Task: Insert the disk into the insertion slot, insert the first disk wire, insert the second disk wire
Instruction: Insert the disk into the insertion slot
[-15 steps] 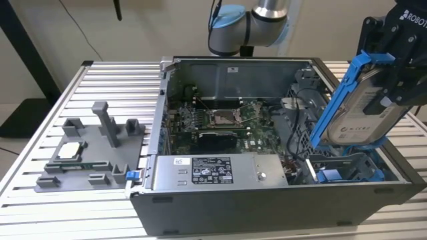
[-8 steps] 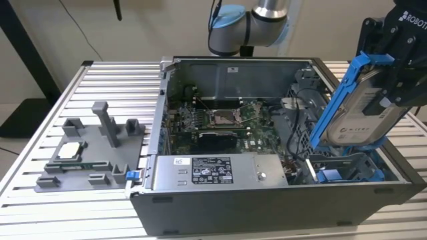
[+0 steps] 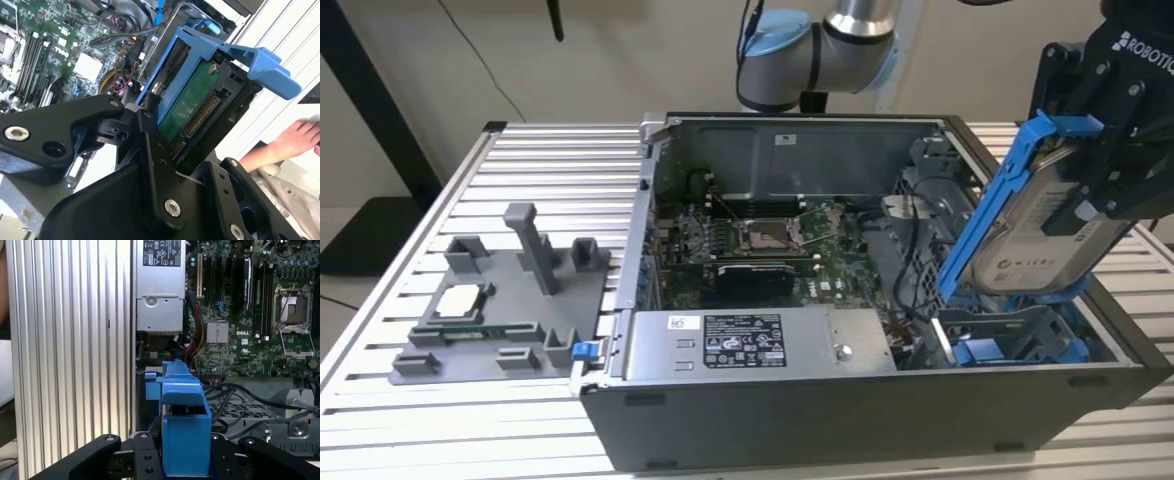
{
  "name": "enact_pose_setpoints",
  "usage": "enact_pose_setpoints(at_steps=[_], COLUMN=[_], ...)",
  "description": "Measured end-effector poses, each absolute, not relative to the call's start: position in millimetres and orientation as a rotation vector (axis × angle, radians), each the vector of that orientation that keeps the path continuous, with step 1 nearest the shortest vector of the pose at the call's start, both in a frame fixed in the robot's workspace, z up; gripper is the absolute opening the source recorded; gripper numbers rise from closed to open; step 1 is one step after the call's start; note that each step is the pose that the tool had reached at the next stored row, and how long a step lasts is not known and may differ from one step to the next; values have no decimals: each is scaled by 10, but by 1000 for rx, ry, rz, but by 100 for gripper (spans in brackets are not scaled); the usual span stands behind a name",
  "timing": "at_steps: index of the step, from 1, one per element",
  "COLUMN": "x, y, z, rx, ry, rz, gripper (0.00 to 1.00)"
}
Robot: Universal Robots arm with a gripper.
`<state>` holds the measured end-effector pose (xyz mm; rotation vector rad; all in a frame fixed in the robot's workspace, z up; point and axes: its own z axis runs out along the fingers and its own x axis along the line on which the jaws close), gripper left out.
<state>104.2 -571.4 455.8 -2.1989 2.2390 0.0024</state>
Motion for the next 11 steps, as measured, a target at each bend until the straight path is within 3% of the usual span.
enact_pose_setpoints(at_steps=[11], x=[1084], y=[-5714], z=[4420], rx=[-2197], ry=[2237], rz=[8], gripper=[0])
